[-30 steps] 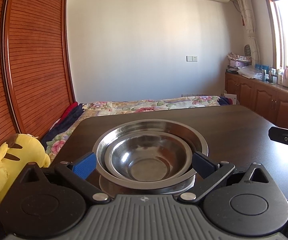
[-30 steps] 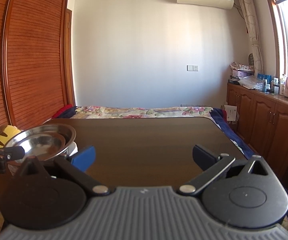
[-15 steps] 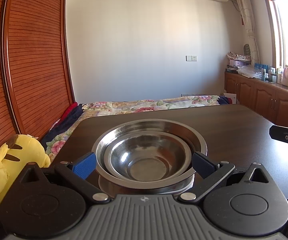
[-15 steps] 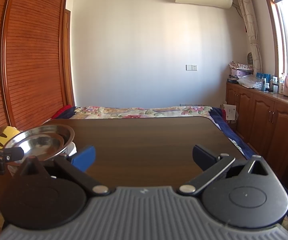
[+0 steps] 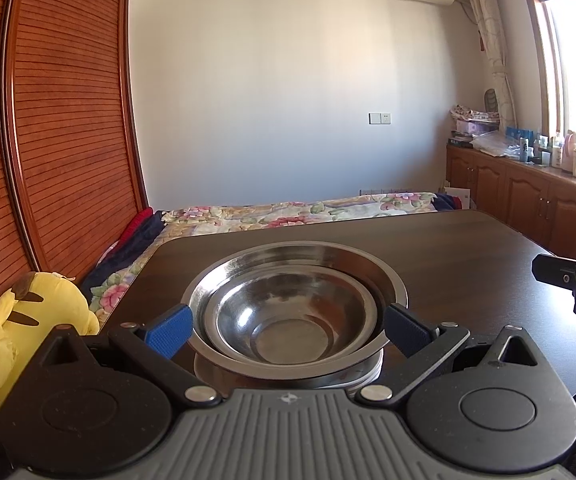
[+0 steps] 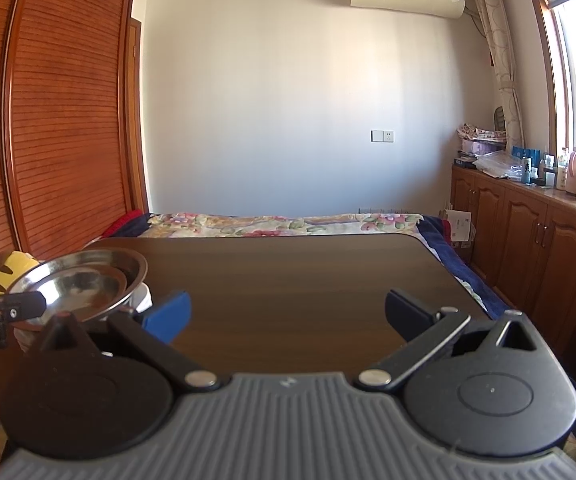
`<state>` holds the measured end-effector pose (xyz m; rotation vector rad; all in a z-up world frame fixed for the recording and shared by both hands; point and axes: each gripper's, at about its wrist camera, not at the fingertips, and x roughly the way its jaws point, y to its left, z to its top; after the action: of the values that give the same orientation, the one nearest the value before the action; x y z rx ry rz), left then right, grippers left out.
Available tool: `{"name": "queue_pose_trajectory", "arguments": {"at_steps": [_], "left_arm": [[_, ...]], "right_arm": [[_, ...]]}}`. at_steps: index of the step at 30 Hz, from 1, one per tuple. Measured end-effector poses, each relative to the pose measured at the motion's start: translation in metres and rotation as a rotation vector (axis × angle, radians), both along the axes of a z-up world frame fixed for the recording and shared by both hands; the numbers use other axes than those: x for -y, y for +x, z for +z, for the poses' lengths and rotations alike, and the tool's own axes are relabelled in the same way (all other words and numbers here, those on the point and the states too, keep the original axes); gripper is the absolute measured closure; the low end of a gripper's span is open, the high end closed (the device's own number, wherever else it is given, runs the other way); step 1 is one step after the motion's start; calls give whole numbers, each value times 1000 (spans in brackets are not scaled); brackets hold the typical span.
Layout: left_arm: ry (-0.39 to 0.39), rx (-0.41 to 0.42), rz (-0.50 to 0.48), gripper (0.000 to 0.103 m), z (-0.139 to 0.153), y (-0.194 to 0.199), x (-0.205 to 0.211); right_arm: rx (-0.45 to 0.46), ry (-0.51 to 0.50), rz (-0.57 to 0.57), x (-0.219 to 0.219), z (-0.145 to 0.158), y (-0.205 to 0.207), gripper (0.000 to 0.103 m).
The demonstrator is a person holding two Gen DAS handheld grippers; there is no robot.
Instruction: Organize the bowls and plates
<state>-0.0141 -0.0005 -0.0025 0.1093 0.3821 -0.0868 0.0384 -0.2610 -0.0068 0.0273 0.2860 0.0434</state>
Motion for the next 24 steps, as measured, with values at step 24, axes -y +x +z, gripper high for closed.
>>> {"name": "queue_pose_trajectory", "arguments": {"at_steps": [24], "left_arm": [[-1, 4, -1, 0, 2, 0, -1]], "right_arm": [[1, 1, 2, -3, -1, 1, 0]]}}
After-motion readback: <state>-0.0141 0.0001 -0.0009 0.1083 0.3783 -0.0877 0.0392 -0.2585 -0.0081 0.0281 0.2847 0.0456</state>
